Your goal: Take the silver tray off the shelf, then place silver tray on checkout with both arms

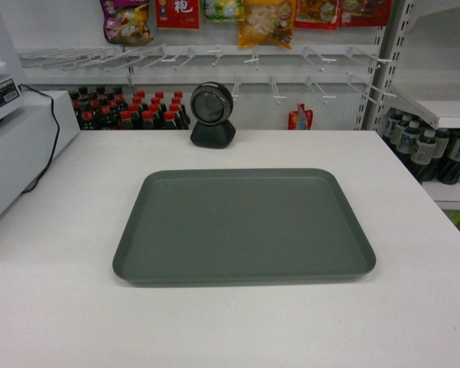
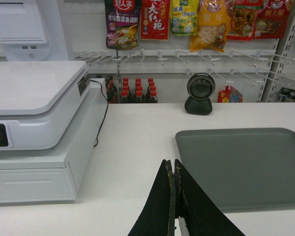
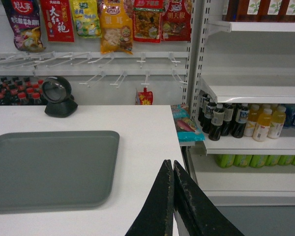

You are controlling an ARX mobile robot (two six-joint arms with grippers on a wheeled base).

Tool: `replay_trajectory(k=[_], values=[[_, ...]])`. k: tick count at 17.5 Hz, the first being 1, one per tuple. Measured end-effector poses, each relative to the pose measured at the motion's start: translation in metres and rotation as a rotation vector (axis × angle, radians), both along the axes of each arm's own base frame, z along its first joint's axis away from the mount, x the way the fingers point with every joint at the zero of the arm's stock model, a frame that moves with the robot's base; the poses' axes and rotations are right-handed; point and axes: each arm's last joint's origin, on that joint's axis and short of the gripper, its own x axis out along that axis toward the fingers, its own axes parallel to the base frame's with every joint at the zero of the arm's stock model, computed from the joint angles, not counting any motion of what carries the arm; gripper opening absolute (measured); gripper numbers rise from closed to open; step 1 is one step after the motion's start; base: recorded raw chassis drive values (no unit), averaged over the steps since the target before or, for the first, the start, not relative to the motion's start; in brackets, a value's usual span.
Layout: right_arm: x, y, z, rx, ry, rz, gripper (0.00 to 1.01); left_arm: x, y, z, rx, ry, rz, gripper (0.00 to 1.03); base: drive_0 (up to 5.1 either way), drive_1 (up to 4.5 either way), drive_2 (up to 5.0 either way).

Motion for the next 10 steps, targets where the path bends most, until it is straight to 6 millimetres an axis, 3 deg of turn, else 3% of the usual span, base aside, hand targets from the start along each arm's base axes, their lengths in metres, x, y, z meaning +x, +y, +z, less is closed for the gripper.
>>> replay_trajectory(k=[5, 7, 8, 10], values=[[-0.010, 0.000, -0.007, 0.000, 0.055, 0.005, 0.02, -0.013, 0.000, 0.000, 0.000, -0.006, 0.001, 0.01, 0.0, 0.00, 0.0], [-0.015, 0.000, -0.002, 0.000, -0.003, 0.003, 0.02, -0.012, 0.000, -0.004, 0.000, 0.013, -0.002, 0.01, 0.0, 0.00, 0.0], [-0.015, 0.000, -0.004, 0.000, 0.016, 0.002, 0.03, -0.012, 0.000, -0.003, 0.000, 0.011, -0.001, 0.06, 0.0, 0.00, 0.0], [-0.015, 0.000, -0.004, 0.000, 0.011, 0.002, 0.26, -0.012, 0.000, -0.004, 0.000, 0.013, -0.002, 0.30, 0.0, 0.00, 0.0]])
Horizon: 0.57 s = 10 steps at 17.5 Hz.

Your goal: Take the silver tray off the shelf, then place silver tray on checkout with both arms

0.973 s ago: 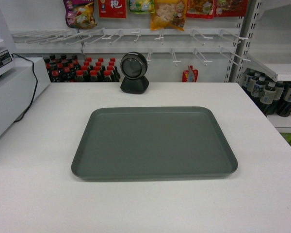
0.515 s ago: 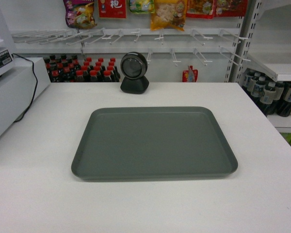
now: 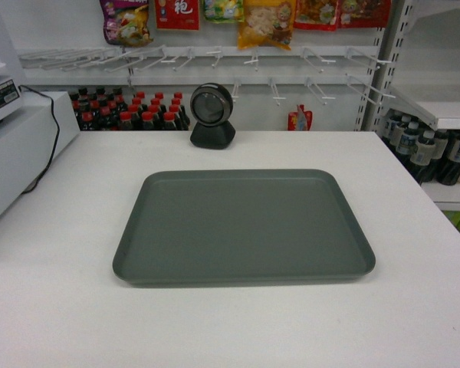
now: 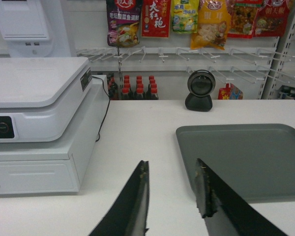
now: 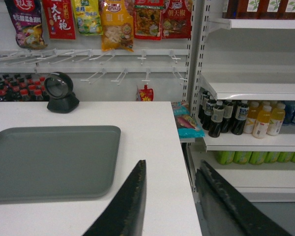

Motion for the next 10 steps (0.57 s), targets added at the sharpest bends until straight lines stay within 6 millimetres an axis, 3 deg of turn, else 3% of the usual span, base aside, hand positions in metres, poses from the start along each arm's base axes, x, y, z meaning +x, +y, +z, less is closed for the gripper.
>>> replay_trajectory(k=[2, 7, 8, 9, 10], values=[[0.0000, 0.0000, 0.0002, 0.000, -0.002, 0.000, 0.48, 0.0000, 0.0000, 0.0000, 0.000, 0.000, 0.000, 0.52, 0.0, 0.00, 0.0], [0.0000, 0.0000, 0.0002, 0.000, -0.002, 0.000, 0.83, 0.0000, 0.0000, 0.0000, 0.000, 0.000, 0.000, 0.88, 0.0, 0.00, 0.0], [0.0000, 0.0000, 0.0002, 0.000, -0.002, 0.000, 0.94, 0.0000, 0.0000, 0.0000, 0.000, 0.000, 0.000, 0.97, 0.0, 0.00, 0.0], [0.0000, 0.0000, 0.0002, 0.000, -0.002, 0.000, 1.00, 0.0000, 0.0000, 0.0000, 0.000, 0.000, 0.000, 1.00, 0.0, 0.00, 0.0], [0.0000, 0.0000, 0.0002, 0.000, -0.002, 0.000, 0.99, 0.0000, 0.0000, 0.0000, 0.000, 0.000, 0.000, 0.98, 0.0, 0.00, 0.0]])
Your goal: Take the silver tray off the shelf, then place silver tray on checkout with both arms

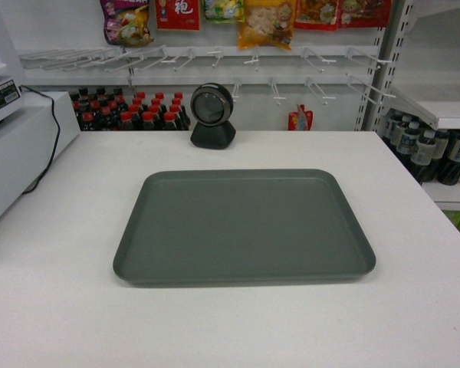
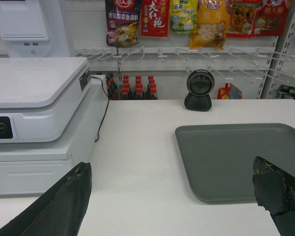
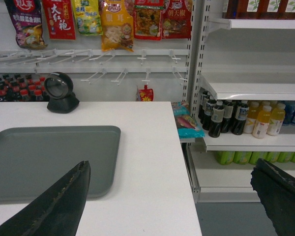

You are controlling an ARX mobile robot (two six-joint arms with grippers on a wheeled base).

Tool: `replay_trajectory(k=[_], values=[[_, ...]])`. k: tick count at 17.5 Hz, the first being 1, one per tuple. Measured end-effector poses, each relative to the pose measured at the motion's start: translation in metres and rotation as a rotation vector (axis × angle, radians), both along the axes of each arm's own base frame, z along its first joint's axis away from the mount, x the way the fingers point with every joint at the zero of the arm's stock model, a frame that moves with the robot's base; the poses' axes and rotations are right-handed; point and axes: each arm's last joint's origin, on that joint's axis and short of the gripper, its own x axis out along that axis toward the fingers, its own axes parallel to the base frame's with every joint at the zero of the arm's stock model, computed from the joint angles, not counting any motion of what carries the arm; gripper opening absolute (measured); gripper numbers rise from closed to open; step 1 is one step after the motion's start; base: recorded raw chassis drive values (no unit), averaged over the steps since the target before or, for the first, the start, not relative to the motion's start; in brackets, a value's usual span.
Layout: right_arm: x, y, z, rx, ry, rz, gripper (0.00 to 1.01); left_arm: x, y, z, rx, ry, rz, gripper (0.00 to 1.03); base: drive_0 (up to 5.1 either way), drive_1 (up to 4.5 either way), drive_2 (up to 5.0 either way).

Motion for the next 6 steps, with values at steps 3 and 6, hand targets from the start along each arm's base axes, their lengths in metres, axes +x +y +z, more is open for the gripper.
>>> replay_trajectory(k=[3, 6], values=[[0.0000, 0.0000, 0.0000, 0.000, 0.000, 0.000, 0.98, 0.0000, 0.0000, 0.0000, 0.000, 0.000, 0.000, 0.98, 0.0, 0.00, 0.0], [0.0000, 0.0000, 0.0000, 0.000, 0.000, 0.000, 0.98, 0.0000, 0.0000, 0.0000, 0.000, 0.000, 0.000, 0.98, 0.0, 0.00, 0.0]])
